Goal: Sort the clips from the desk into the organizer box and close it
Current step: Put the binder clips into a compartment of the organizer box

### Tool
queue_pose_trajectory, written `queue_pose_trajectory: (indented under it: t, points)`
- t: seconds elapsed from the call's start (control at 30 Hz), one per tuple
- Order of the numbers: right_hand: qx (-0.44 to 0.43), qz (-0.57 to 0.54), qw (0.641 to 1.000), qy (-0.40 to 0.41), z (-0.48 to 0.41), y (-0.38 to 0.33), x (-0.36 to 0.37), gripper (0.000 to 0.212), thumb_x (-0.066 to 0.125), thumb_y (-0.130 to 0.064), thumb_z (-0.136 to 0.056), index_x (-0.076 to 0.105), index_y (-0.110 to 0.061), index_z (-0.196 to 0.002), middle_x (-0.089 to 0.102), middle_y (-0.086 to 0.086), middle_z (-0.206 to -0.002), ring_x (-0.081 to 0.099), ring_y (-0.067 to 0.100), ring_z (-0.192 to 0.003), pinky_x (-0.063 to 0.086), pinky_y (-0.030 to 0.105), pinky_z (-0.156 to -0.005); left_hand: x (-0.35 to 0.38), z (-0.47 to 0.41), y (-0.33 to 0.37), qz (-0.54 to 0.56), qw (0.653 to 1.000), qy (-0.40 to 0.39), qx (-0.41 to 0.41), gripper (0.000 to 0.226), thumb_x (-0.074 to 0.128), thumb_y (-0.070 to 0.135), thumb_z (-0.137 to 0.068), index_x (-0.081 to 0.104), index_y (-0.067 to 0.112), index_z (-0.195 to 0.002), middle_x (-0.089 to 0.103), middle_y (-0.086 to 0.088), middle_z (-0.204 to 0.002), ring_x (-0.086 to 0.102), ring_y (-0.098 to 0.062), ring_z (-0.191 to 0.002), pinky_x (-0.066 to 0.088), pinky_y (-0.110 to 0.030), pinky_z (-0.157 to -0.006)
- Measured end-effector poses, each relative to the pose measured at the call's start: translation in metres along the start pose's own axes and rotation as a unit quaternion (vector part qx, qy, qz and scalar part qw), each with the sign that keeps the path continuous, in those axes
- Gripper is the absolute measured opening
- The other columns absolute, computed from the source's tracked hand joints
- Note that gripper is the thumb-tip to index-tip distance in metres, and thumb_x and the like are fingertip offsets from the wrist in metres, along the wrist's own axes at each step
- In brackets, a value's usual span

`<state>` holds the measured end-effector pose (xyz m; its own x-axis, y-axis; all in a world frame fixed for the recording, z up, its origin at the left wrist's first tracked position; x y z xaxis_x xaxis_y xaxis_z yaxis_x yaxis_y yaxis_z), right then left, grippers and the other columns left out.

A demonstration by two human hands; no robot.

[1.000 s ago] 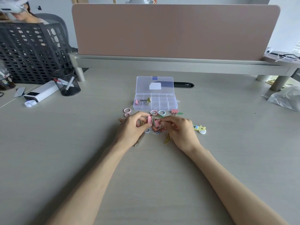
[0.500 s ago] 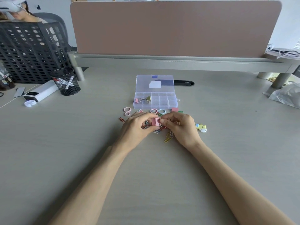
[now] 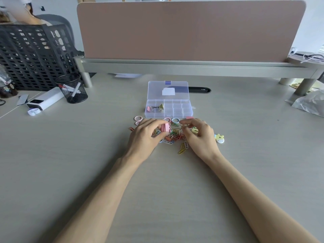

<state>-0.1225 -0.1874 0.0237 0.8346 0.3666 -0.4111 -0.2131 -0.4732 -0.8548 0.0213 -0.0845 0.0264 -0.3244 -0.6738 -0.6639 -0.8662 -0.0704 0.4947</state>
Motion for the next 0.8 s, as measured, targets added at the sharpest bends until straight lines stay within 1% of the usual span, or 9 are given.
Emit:
queue_pose_trajectory:
  t: [0.13, 0.27, 0.33, 0.4, 0.47, 0.53, 0.67, 0.73, 0.8]
  points:
    - [-0.001, 0.021, 1.0, -0.001, -0.002, 0.002, -0.002, 0.031, 0.051, -0.007, -0.082, 0.07, -0.026, -0.098, 0.058, -0.026, -0.094, 0.053, 0.011, -0.099, 0.041, 0.013, -0.077, 0.003, -0.001, -0.004, 0.033, 0.999, -0.01, -0.011, 0.027, 0.072, 0.03, -0.08, 0.066, 0.03, -0.107, 0.064, 0.016, -0.091, 0.044, 0.001, -0.075, 0.042, -0.024, -0.069]
    - [-0.002, 0.192, 0.979, 0.069, -0.022, 0.02, -0.012, 0.026, 0.052, -0.023, -0.083, 0.068, -0.027, -0.103, 0.065, -0.004, -0.11, 0.05, 0.026, -0.107, 0.039, 0.037, -0.087, 0.005, -0.013, -0.015, 0.108, 0.991, -0.007, -0.072, 0.025, 0.071, 0.03, -0.081, 0.067, 0.029, -0.106, 0.06, 0.026, -0.083, 0.05, 0.007, -0.075, 0.041, -0.016, -0.073]
    - [0.049, 0.261, 0.961, 0.072, -0.034, 0.031, -0.013, 0.024, 0.053, -0.038, -0.087, 0.067, -0.027, -0.103, 0.063, 0.001, -0.115, 0.048, 0.029, -0.113, 0.034, 0.04, -0.089, 0.01, -0.022, -0.021, 0.134, 0.986, -0.012, -0.096, 0.023, 0.071, 0.03, -0.081, 0.067, 0.031, -0.104, 0.063, 0.025, -0.084, 0.053, 0.001, -0.072, 0.046, -0.025, -0.081]
    - [0.078, 0.288, 0.953, 0.05, -0.044, 0.035, -0.009, 0.03, 0.054, -0.05, -0.084, 0.068, -0.027, -0.097, 0.064, 0.002, -0.109, 0.048, 0.028, -0.112, 0.032, 0.04, -0.089, 0.015, -0.029, -0.026, 0.14, 0.985, -0.018, -0.103, 0.022, 0.071, 0.031, -0.079, 0.067, 0.035, -0.101, 0.065, 0.024, -0.084, 0.056, -0.005, -0.071, 0.047, -0.039, -0.09]
    - [0.083, 0.292, 0.952, 0.043, -0.053, 0.034, -0.005, 0.033, 0.058, -0.056, -0.077, 0.068, -0.026, -0.089, 0.067, 0.001, -0.1, 0.051, 0.026, -0.107, 0.031, 0.038, -0.084, 0.021, -0.033, -0.032, 0.143, 0.983, -0.021, -0.111, 0.023, 0.072, 0.031, -0.078, 0.067, 0.036, -0.099, 0.066, 0.023, -0.082, 0.056, -0.008, -0.069, 0.046, -0.044, -0.093]
    - [0.069, 0.306, 0.949, 0.038, -0.06, 0.032, -0.003, 0.033, 0.061, -0.056, -0.075, 0.068, -0.026, -0.085, 0.068, -0.001, -0.095, 0.053, 0.025, -0.103, 0.029, 0.036, -0.08, 0.022, -0.035, -0.037, 0.148, 0.981, -0.016, -0.125, 0.023, 0.073, 0.032, -0.077, 0.068, 0.035, -0.099, 0.068, 0.021, -0.081, 0.055, -0.008, -0.067, 0.046, -0.039, -0.093]
    - [0.037, 0.313, 0.948, 0.037, -0.063, 0.03, -0.003, 0.022, 0.061, -0.047, -0.075, 0.064, -0.026, -0.08, 0.069, -0.006, -0.087, 0.055, 0.02, -0.098, 0.029, 0.035, -0.081, 0.019, -0.035, -0.042, 0.176, 0.973, -0.016, -0.147, 0.022, 0.073, 0.028, -0.078, 0.068, 0.034, -0.099, 0.069, 0.016, -0.083, 0.051, 0.0, -0.061, 0.049, -0.025, -0.07]
    - [0.008, 0.273, 0.961, 0.036, -0.061, 0.024, -0.002, 0.016, 0.06, -0.041, -0.076, 0.062, -0.026, -0.08, 0.069, -0.012, -0.084, 0.056, 0.016, -0.096, 0.032, 0.036, -0.085, 0.015, -0.037, -0.047, 0.179, 0.971, -0.016, -0.155, 0.021, 0.073, 0.026, -0.079, 0.068, 0.034, -0.098, 0.069, 0.013, -0.085, 0.049, 0.002, -0.06, 0.044, -0.019, -0.066]
    - [-0.022, 0.163, 0.986, 0.013, -0.058, 0.014, 0.001, 0.011, 0.063, -0.036, -0.077, 0.062, -0.026, -0.083, 0.067, -0.017, -0.08, 0.059, 0.009, -0.088, 0.042, 0.032, -0.084, 0.009, -0.043, -0.057, 0.175, 0.971, -0.015, -0.159, 0.021, 0.073, 0.025, -0.079, 0.067, 0.033, -0.098, 0.069, 0.011, -0.086, 0.048, 0.0, -0.059, 0.042, -0.023, -0.068]
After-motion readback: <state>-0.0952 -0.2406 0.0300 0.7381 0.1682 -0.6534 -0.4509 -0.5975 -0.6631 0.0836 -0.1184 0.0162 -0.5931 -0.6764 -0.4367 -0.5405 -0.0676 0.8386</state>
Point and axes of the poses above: each hand's wrist, its own z-axis away from the middle knuckle, its own x-axis out of the palm, y = z × x, the point moved 7 cm from there along -z, towards the middle knuckle
